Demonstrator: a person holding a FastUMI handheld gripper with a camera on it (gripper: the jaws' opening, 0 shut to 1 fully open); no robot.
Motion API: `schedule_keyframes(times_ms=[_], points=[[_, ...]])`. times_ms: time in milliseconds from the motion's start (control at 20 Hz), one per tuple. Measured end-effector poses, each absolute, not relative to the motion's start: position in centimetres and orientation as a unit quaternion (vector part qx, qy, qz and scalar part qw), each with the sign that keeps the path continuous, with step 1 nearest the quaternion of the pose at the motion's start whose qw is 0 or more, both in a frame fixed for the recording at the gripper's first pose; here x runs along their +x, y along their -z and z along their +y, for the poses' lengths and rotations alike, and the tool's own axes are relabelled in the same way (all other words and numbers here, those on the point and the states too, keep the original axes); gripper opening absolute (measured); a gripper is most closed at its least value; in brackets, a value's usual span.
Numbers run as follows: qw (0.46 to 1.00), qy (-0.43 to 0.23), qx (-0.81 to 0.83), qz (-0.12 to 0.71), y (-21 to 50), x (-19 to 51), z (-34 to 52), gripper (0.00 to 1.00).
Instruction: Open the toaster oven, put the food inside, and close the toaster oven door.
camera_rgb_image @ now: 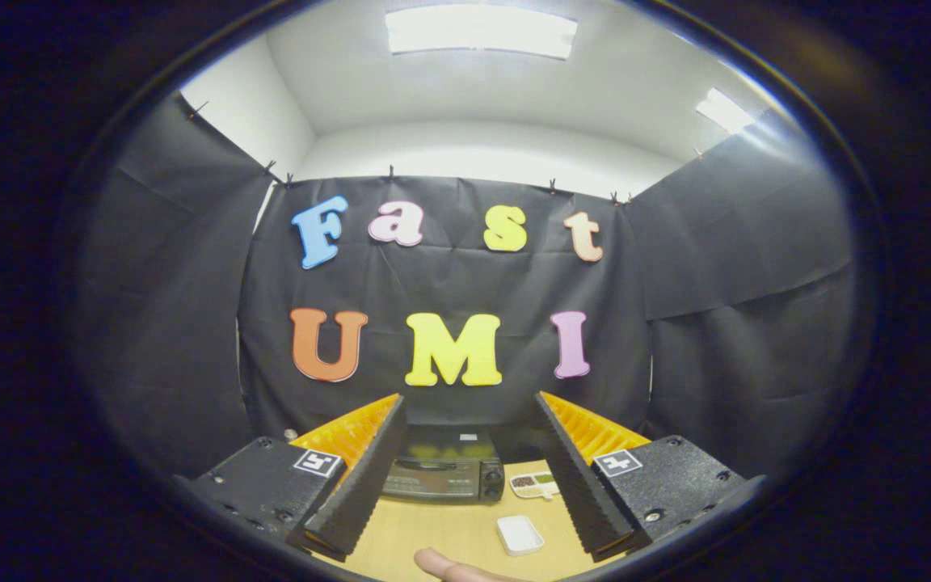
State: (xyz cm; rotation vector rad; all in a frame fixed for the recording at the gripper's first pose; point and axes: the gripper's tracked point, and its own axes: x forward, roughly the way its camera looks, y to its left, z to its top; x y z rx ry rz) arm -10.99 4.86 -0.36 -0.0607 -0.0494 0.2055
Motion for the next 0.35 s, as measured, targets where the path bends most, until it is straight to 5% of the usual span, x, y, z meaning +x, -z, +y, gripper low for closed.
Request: schedule_keyframes(times_ms=[350], points=[[0.992,-0.113,-0.051,-0.007,3.5,-14.1,5.1,0.98]])
